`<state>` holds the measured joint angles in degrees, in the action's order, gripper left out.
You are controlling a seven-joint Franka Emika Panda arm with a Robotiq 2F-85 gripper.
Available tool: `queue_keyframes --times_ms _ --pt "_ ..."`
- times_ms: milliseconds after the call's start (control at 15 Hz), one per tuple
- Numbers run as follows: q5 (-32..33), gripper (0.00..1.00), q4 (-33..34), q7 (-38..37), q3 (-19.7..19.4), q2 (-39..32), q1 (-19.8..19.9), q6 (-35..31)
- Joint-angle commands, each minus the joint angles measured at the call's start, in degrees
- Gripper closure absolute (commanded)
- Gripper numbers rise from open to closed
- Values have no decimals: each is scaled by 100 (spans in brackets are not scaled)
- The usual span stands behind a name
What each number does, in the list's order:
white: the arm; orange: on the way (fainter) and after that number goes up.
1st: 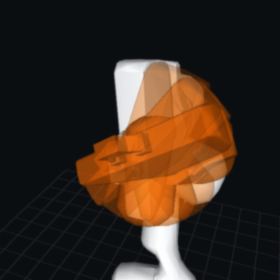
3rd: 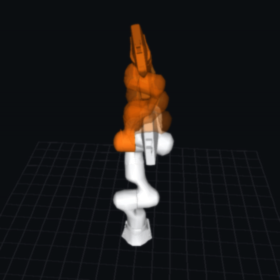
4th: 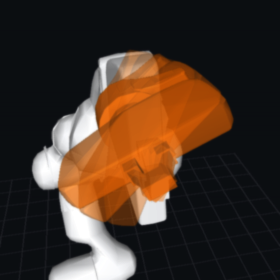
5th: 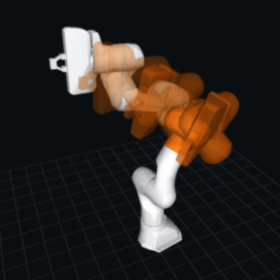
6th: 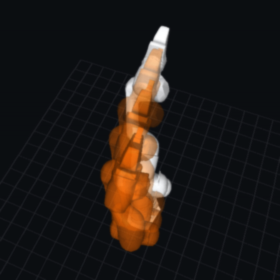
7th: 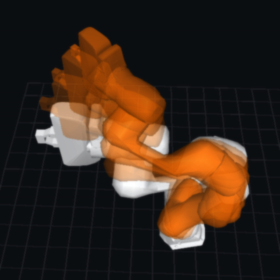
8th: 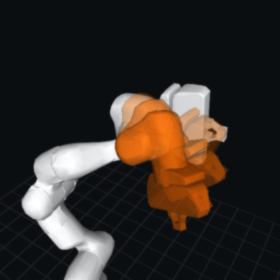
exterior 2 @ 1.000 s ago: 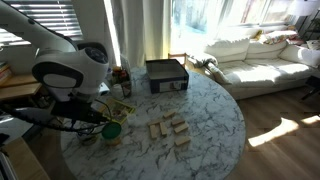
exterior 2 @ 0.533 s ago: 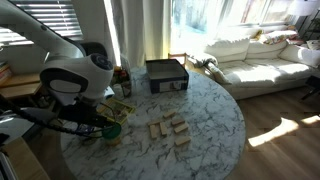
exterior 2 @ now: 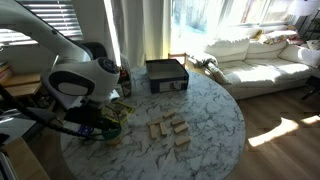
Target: Put the blue lid on top of the yellow tin on the left.
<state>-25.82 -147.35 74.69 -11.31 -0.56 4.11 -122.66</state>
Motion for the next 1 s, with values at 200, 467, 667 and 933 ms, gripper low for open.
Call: queue_keyframes --times_ms 200,467,667,933 --pt "53 99 134 68 174 -312 211 39" --pt "68 99 105 36 246 -273 220 -38" --pt "139 99 92 -15 263 -271 234 -82" --pt "169 98 101 -16 239 -302 287 -48"
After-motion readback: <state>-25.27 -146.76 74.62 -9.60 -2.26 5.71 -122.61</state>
